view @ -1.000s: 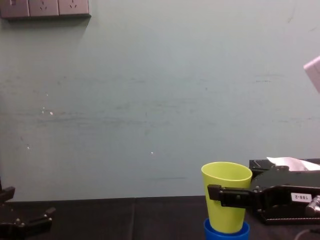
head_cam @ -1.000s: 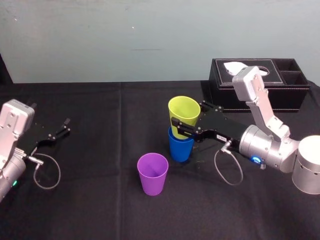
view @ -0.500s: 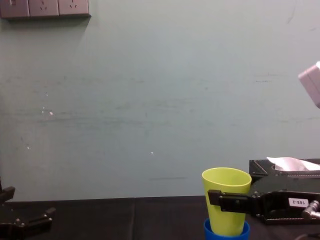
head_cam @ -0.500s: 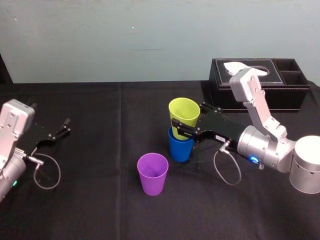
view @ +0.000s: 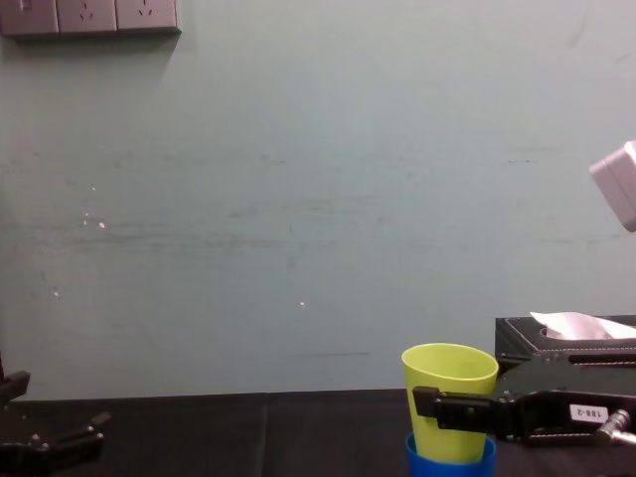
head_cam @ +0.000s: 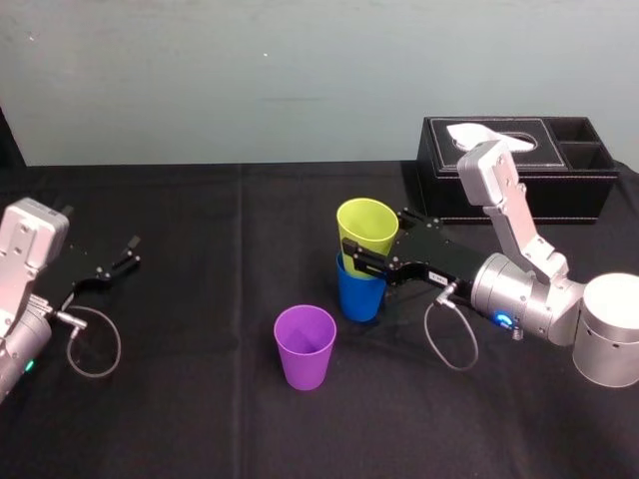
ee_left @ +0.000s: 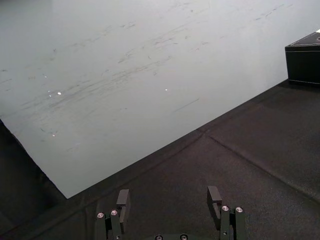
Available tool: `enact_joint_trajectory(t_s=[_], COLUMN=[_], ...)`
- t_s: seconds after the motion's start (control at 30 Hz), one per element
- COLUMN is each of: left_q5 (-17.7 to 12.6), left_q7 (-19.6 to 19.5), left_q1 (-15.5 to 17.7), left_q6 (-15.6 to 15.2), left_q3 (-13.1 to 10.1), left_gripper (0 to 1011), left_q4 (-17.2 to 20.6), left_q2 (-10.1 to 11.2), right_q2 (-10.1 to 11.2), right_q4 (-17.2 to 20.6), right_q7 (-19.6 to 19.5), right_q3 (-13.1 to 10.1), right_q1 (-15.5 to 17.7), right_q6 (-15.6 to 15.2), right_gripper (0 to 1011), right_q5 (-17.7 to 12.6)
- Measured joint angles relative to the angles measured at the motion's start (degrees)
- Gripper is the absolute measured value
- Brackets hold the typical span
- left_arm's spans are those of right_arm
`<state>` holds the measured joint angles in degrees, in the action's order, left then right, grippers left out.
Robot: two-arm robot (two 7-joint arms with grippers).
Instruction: Stack the three plastic cups sequentially using one hand.
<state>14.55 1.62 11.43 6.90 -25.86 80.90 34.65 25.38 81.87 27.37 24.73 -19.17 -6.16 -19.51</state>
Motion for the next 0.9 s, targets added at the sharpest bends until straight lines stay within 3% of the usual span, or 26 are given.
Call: enact_joint_trajectory(t_s=[0.3,0.63,0.9], left_q5=[0.00,0.00,0.00], left_q7=[0.00,0.00,0.00], left_q1=[0.00,0.00,0.00], left_q6=[0.00,0.00,0.00], left_q3=[0.00,0.00,0.00], left_gripper=[1012,1011,1012], left_q4=[0.00,0.00,0.00], left_q2=[0.00,0.00,0.00], right_q2=[0.11,0.17,0.22], right_q4=[0.31,0.46,0.52], right_q7=[-0.09,-0.19,-0.23], right_q3=[0.00,0.00,0.00], right_q1=[0.05,0.11,0.12], right_q6=[-0.06,-0.11,-0.16], right_gripper=[739,990,1003], right_q5=[0.01,0.04,0.07])
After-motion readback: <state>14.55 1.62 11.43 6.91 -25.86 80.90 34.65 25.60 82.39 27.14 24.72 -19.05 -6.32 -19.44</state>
